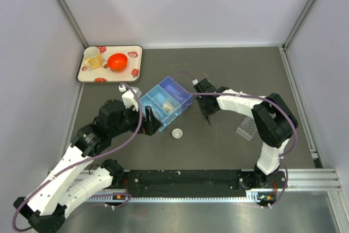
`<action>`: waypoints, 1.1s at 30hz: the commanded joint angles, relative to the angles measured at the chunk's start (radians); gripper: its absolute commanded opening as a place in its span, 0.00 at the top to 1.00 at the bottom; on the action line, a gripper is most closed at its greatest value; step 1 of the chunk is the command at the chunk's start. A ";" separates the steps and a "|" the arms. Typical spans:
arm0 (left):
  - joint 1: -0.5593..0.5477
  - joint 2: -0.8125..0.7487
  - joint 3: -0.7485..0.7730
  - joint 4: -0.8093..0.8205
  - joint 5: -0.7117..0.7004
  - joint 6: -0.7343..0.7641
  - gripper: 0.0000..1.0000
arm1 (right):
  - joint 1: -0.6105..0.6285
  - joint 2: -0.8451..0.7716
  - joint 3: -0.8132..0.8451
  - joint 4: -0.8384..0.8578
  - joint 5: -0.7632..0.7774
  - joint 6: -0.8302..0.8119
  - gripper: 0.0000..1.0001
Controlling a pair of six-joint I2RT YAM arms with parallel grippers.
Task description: Organize the chemistry lab equipment
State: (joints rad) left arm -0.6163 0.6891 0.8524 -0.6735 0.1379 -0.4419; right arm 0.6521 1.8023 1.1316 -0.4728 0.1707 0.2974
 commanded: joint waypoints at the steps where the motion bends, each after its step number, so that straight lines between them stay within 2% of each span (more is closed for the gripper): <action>1: 0.000 -0.023 -0.003 0.043 -0.001 0.012 0.02 | -0.009 0.012 0.031 0.023 0.016 0.000 0.91; 9: 0.000 -0.042 0.002 0.037 0.005 0.017 0.02 | -0.008 -0.109 0.066 -0.065 0.049 -0.021 0.91; 15: 0.000 -0.053 0.008 0.025 0.035 0.025 0.02 | -0.003 -0.184 0.218 -0.151 0.010 -0.075 0.89; 21: 0.000 -0.071 0.008 0.000 0.023 0.035 0.02 | 0.032 -0.091 0.451 -0.223 -0.023 -0.098 0.89; 25: 0.000 -0.085 0.005 -0.009 0.025 0.037 0.02 | 0.063 0.029 0.617 -0.240 -0.077 -0.104 0.89; 33: 0.000 -0.095 0.020 -0.043 0.009 0.052 0.02 | 0.106 0.213 0.835 -0.260 -0.140 -0.116 0.89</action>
State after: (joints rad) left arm -0.6163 0.6064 0.8524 -0.7162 0.1589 -0.4133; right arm 0.7361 1.9545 1.8545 -0.7033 0.0769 0.2012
